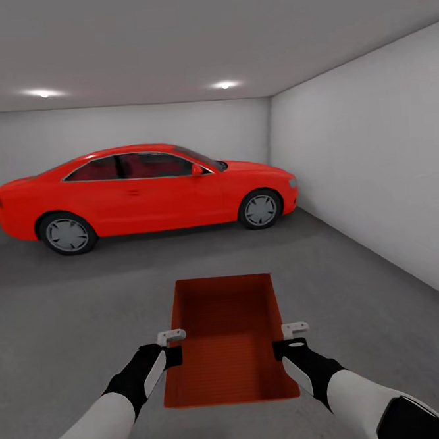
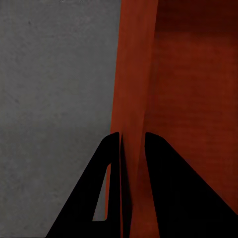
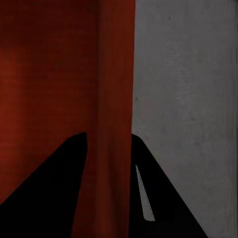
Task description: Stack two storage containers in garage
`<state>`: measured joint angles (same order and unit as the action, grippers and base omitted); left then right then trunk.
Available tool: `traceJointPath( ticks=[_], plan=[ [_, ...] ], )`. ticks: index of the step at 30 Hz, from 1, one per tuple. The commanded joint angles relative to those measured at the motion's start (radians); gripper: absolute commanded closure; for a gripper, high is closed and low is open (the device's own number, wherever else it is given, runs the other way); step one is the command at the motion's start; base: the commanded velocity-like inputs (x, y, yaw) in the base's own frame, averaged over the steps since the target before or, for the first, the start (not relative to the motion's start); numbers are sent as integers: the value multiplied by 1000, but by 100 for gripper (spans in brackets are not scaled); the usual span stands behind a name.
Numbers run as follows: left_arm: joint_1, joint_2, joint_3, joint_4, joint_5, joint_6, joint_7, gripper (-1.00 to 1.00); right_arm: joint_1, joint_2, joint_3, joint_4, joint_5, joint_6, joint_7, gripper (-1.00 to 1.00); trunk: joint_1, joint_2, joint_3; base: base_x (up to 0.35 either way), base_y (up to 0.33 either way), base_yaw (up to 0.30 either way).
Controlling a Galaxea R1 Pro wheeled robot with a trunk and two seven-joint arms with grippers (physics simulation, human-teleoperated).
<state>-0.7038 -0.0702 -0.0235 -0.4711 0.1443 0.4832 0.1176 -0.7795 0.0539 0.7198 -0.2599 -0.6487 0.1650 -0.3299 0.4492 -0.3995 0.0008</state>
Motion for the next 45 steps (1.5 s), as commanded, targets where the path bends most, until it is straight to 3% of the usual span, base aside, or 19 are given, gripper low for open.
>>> traceJointPath(
  ticks=[1, 45],
  plan=[
    [1, -2, 5, 0, 13, 5, 11, 100, -1, 1, -31, -3, 29, -2, -80, 100, 1, -1, 0, 321, 0, -250],
    [1, -2, 5, 0, 14, 5, 10, 100, -1, 1, -31, -3, 29, -2, -80, 100, 1, -1, 0, 321, 0, -250]
  ],
)
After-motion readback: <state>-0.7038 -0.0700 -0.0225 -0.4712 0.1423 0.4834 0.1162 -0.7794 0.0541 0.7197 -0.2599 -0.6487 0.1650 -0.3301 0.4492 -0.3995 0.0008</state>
